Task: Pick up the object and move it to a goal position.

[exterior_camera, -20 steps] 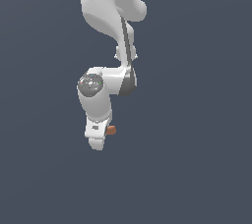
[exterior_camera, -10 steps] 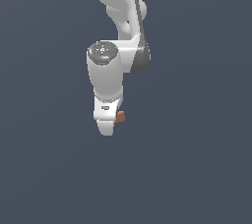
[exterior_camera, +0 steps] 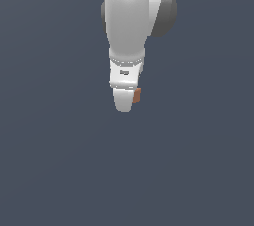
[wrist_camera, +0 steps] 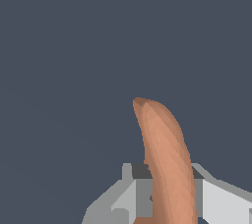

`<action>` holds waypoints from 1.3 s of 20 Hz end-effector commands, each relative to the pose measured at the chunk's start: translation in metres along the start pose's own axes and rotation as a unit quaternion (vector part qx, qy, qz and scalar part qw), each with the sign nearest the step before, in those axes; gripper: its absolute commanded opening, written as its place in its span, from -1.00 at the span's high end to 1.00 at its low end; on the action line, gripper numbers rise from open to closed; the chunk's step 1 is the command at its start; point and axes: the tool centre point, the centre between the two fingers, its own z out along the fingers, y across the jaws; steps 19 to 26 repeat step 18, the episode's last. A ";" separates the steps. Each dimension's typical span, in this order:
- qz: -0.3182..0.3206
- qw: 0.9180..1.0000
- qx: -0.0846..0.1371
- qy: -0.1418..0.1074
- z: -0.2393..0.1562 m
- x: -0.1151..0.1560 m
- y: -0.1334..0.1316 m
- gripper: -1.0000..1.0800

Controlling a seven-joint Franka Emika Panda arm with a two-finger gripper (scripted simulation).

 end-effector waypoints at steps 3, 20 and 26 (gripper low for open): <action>0.000 1.000 0.000 0.000 -0.044 0.020 -0.013 1.00; 0.001 1.000 0.000 0.002 -0.111 0.050 -0.027 1.00; 0.001 1.000 0.000 0.002 -0.111 0.050 -0.027 1.00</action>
